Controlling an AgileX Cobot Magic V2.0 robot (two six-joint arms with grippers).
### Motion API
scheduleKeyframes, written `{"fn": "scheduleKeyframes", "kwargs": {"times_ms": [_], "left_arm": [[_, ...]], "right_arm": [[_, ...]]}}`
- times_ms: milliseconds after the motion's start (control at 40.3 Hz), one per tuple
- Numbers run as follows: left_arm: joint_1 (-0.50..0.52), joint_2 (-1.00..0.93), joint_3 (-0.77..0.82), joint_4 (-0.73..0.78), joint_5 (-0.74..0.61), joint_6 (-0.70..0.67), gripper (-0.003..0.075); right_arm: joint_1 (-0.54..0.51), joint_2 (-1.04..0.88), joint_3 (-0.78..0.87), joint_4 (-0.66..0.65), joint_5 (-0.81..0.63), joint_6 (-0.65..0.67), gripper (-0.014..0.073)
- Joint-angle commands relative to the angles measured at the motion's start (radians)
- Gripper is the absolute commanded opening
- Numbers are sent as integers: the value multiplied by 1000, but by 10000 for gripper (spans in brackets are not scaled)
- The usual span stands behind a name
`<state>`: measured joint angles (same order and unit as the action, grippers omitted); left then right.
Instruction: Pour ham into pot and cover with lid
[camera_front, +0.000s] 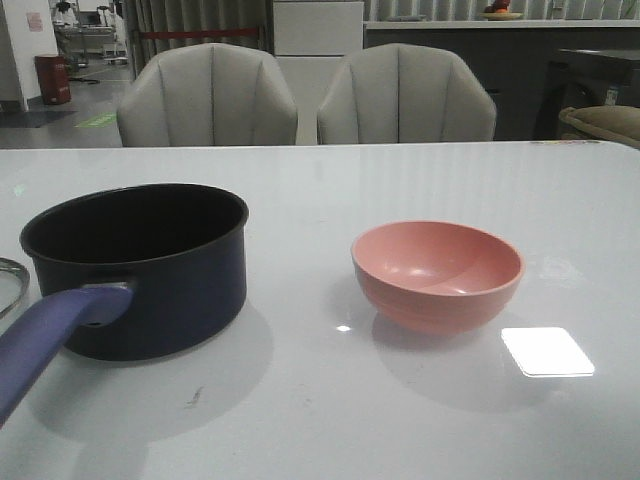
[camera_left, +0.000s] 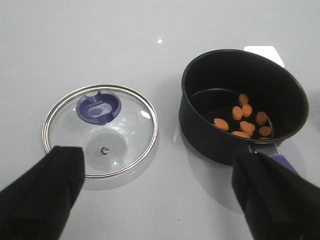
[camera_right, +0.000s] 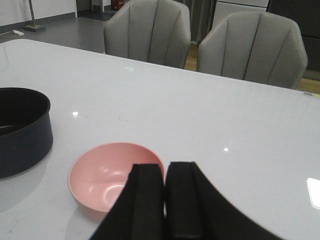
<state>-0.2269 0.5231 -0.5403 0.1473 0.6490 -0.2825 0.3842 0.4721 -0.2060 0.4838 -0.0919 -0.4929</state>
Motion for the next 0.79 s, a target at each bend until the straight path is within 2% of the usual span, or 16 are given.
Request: {"fn": "scheduleKeyframes", "kwargs": {"times_ms": [0,397,645,769], "left_arm": [[11,114,-77,45,-63,-76,649],[94,517,-284,38,-68,-80,645],[180,747,-440,40,62,-80,644],[224,839,-501,-9,101,-43,644]], "right_arm": [[1,-2,-27,5,-68,-6,160],[1,-2,-27,5,-68,-6,160],[1,-2,-27,5,-68,-6,160],[1,-2,-27,5,-68,-6,160]]}}
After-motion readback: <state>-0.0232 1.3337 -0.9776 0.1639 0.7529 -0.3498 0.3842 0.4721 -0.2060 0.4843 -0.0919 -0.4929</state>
